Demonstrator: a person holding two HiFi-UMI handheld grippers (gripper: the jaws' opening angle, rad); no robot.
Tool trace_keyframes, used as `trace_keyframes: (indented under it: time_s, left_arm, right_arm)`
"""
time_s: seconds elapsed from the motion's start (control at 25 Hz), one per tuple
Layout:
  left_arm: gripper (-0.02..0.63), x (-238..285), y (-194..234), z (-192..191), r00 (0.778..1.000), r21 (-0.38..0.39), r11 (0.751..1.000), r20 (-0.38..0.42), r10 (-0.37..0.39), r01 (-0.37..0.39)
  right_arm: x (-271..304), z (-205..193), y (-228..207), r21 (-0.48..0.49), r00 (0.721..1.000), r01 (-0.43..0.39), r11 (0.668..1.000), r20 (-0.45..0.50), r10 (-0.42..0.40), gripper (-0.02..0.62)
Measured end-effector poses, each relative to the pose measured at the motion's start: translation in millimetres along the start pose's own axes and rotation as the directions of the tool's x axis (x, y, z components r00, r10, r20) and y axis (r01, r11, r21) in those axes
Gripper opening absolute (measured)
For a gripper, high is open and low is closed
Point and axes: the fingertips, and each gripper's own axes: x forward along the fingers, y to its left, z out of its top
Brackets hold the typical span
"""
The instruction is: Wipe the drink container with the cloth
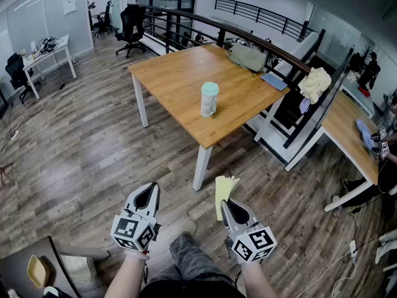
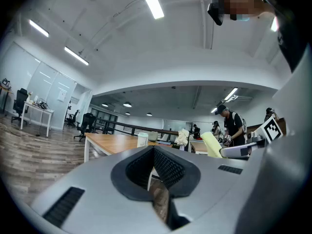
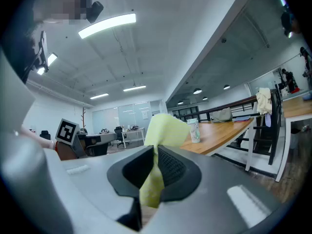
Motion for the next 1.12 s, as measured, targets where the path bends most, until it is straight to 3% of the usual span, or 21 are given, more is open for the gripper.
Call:
trace_keyframes:
  time_s: [0.48, 1.12]
  left_arm:
    - [-0.003, 70.7, 63.8, -1.1, 0.999, -0.006, 1.0, -0.036, 0.004, -0.004]
    - [-0.003, 174.8, 124.3, 6.6, 0.998, -0.016, 1.0, -0.063, -0.026, 0.025]
  right_arm:
    - [102.0, 0.2, -36.0, 0.066, 1.0, 0.012, 0.998, -0.007, -0.011, 0.035]
    - [223.7, 20.5, -80.5, 0.074, 1.0, 0.002, 0.997, -0.02, -0.001, 0.035]
